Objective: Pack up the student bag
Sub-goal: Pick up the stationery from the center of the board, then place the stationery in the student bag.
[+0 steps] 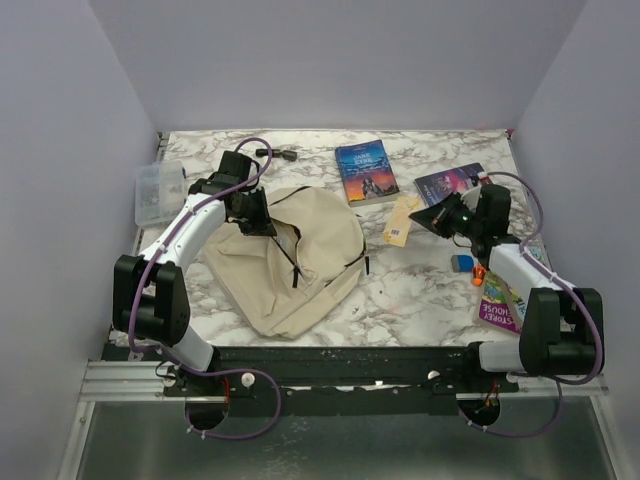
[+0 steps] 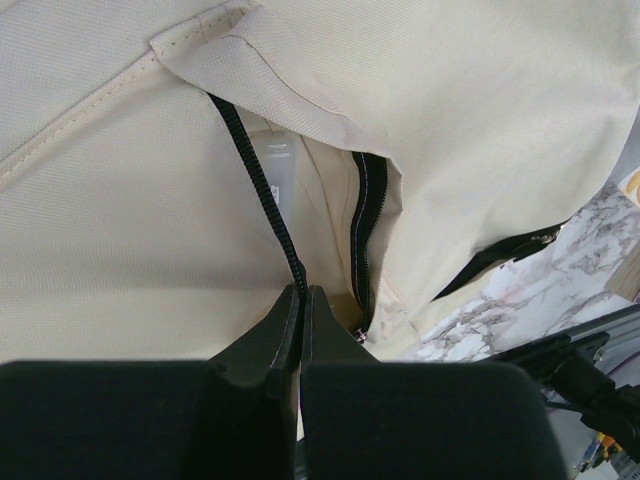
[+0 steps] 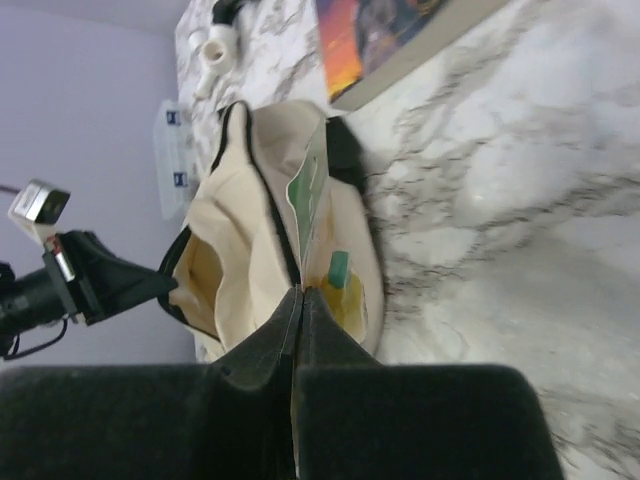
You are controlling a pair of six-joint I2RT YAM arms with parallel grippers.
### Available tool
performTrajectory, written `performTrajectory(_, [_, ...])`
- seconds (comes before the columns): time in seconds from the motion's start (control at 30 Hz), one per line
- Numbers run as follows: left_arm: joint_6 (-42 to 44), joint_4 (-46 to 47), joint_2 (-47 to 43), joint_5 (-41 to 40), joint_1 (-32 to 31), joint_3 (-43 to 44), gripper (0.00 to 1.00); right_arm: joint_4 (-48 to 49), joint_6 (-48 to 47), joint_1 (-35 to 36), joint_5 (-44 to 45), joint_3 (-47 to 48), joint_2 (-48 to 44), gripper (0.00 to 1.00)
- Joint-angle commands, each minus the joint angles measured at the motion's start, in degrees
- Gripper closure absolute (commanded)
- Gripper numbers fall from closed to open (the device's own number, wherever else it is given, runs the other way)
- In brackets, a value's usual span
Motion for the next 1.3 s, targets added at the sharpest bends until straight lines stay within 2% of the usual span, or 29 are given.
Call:
performTrajectory(0.0, [0.2, 1.0, -0.9, 1.5, -0.4, -0.1, 1.0, 2.4, 1.4, 7.2, -4.9, 6.5, 2.6, 1.0])
performTrajectory(0.23, [0.3, 1.0, -0.6, 1.8, -0.4, -0.2, 1.0, 1.3, 1.2, 21.7, -2.1, 18.6, 10.0, 0.99])
performTrajectory(0.43, [0.4, 1.0, -1.0, 1.7, -0.4, -0.1, 1.0, -3.8, 0.1, 29.7, -3.2, 30.8, 22.3, 0.99])
performTrajectory(0.47, [0.4, 1.0, -1.3, 1.9, -0.5, -0.3, 1.0, -5.7, -0.3, 32.7, -3.8, 35.7, 27.5, 0.99])
performTrajectory(0.7, [0.4, 1.0, -1.7, 1.9, -0.5, -0.2, 1.0, -7.4, 0.0, 37.4, -5.7, 42.2, 36.8, 0.99])
performTrajectory(1.03, [0.5, 1.0, -1.3, 2.1, -0.5, 0.2, 1.0, -7.8, 1.3, 39.9, -10.4, 43.2, 41.9, 0.99])
performTrajectory(1.17, [0.5, 1.1, -1.4, 2.1, -0.5, 0.3, 1.0, -9.7, 0.5, 41.6, -11.7, 46.5, 45.4, 0.99])
performTrajectory(1.27, [0.7, 1.1, -1.1, 1.5, -0.5, 0.6, 1.0, -8.2, 3.4, 42.8, -11.5, 48.3, 47.9, 0.99])
